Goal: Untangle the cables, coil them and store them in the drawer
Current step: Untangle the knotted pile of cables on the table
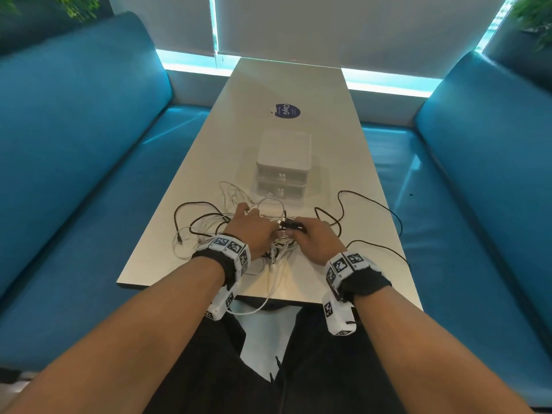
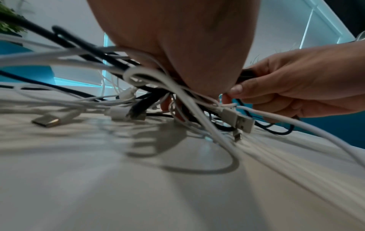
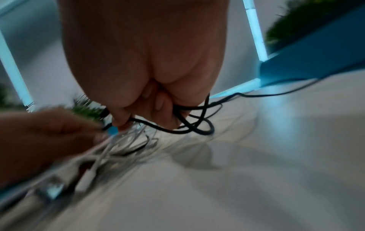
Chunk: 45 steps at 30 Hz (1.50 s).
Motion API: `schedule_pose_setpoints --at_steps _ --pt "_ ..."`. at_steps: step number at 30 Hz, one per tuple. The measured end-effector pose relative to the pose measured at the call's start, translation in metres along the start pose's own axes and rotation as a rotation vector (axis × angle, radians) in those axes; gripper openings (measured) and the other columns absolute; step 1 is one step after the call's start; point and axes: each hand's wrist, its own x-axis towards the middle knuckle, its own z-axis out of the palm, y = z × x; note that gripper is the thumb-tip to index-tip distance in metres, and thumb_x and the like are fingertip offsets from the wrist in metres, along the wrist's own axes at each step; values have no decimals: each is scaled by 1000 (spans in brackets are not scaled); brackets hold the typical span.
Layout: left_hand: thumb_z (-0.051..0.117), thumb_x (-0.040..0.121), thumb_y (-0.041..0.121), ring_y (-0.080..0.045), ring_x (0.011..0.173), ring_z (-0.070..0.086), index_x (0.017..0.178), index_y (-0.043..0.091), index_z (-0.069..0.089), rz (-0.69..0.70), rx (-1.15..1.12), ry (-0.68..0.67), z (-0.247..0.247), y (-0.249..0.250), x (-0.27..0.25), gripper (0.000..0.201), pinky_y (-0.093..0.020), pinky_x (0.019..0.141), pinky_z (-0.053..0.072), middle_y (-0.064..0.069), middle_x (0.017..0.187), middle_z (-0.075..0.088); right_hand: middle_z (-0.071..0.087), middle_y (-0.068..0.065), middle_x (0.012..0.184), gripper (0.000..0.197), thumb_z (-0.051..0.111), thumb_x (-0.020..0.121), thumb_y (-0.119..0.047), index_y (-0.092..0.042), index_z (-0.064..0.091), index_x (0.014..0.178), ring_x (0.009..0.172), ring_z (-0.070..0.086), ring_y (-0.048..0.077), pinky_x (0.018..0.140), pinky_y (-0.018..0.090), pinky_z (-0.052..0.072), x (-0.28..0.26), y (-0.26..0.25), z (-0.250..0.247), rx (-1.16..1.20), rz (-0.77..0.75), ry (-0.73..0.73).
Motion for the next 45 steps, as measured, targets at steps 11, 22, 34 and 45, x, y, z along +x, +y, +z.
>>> schedule_pose_setpoints --at_steps 11,22,34,45 --pt "35 102 34 -23 106 52 84 31 48 -65 57 -93 -2 -7 1 23 -51 106 21 5 92 66 70 13 105 28 55 97 -29 -13 66 117 99 64 32 81 33 48 -2 23 -22 -56 229 175" --pt "42 96 28 -22 101 53 100 32 62 1 75 -45 -2 4 4 21 -50 102 22 10 93 68 70 10 102 20 50 100 -25 -13 64 107 95 63 29 74 33 44 9 -19 8 -176 28 14" --pt "31 103 40 -22 103 53 86 35 44 -40 34 -64 2 -8 2 22 -50 103 24 7 92 67 69 13 96 17 56 95 -31 -17 65 99 93 64 35 75 37 51 11 23 -16 -187 282 133" --pt "33 101 38 -23 101 54 96 32 62 -5 74 -36 -3 0 3 30 -50 101 25 8 87 69 66 10 90 28 45 98 -30 -22 49 125 74 62 27 67 38 53 9 -9 11 -197 -8 62"
